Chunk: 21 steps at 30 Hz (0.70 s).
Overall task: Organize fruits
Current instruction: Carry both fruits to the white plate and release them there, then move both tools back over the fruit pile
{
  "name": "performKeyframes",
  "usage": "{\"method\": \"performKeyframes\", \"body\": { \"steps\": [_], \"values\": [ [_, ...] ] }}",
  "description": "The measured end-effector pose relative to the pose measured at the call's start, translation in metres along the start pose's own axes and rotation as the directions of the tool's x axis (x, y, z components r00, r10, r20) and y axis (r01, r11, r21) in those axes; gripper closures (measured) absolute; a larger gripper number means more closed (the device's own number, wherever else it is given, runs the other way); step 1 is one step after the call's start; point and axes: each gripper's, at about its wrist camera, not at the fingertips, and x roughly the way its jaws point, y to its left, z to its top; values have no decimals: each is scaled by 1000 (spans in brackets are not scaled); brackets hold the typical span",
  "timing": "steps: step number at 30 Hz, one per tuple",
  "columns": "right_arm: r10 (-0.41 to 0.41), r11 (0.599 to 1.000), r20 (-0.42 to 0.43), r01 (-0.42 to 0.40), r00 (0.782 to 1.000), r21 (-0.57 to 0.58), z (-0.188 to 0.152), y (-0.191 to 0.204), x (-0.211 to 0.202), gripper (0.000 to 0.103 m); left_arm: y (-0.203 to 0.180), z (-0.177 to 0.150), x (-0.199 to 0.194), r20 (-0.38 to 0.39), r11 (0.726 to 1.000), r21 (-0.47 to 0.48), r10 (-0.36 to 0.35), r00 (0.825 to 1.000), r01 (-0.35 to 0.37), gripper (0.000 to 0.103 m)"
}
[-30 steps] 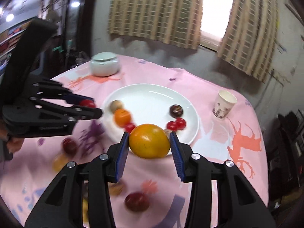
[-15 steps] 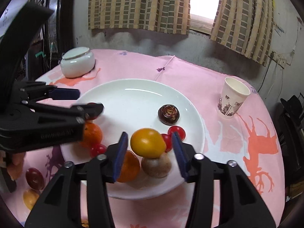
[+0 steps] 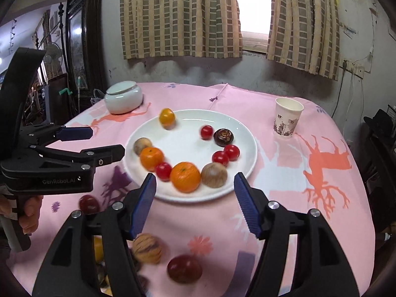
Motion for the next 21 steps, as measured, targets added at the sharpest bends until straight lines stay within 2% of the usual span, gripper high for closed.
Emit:
{"method": "performKeyframes", "body": {
  "steps": [4, 8, 14, 21],
  "values": [
    [19, 999, 5, -19, 1000, 50, -17, 4, -28, 37, -5, -25, -29, 20, 999, 27, 29, 999, -29, 15],
    [35, 998, -36, -33, 999, 57, -35, 10, -40, 37, -3, -54, -43, 0, 1000, 30, 9, 1000, -9, 14],
    [75, 994, -57, -71, 996, 80, -59, 22, -44, 36, 13, -86, -37, -56, 999, -30, -12, 998, 10, 14],
    [109, 990, -88, -100, 990, 102, -76, 21, -35, 36, 33, -104, -21, -93, 999, -41, -5, 996, 1, 14]
  ]
}}
